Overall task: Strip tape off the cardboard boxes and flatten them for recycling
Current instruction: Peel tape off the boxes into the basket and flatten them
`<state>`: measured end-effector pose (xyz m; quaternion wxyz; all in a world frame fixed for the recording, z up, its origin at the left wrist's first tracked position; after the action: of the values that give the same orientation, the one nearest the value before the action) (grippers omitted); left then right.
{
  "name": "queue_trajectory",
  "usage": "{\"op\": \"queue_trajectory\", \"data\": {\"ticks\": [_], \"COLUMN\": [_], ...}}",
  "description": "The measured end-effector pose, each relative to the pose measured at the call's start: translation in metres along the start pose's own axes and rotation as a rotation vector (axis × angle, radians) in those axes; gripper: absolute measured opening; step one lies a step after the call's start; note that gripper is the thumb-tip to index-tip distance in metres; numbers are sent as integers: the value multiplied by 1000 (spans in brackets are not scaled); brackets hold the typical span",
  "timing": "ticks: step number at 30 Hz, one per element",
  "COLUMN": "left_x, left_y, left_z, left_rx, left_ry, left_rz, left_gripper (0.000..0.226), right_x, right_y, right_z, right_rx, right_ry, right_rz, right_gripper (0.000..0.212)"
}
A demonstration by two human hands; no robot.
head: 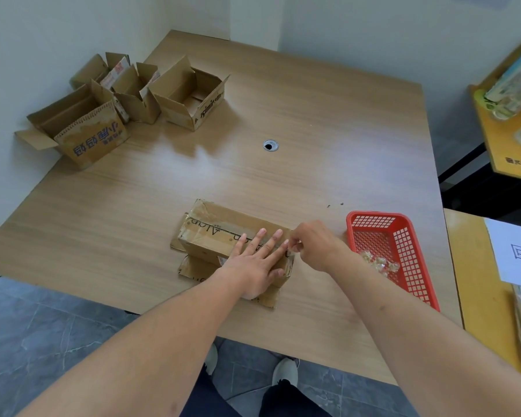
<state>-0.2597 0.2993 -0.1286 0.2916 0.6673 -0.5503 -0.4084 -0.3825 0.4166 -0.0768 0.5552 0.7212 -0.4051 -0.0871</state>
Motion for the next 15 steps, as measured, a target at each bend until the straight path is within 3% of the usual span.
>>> {"op": "queue_trajectory", "data": {"ticks": [3, 8, 11, 13, 15], "left_x": [-1, -11, -13, -9, -4], "left_y": [1, 11, 16, 15, 13], "left_z": [1, 3, 6, 5, 6], "left_rx": [-47, -408, -546, -557, -510], "left_ry": [12, 145, 235, 243, 267], "left_rz": [-78, -346, -405, -429, -430], "left_gripper": [63, 41, 33, 40, 60], "right_x": [-4, -10, -15, -18, -21], "right_y": [-5, -13, -15, -15, -15], "right_z": [-6, -12, -13, -15, -16], "right_rx": [-60, -131, -124, -122, -105], "right_ry": [-16, -20, -23, -23, -7], "right_rz": [59, 263, 361, 433, 454], "right_gripper": [16, 7, 10, 14, 22]}}
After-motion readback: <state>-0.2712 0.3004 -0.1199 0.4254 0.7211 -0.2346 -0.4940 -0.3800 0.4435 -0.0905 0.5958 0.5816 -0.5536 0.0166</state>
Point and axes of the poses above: each hand's wrist, its own z-axis towards the middle knuckle, its own y-axis out of the back of the hand, x = y × z, the point moved 3 cm from there along z, towards the middle knuckle, and after that the axes turned 2 degrees about z, right-handed, at the moved point
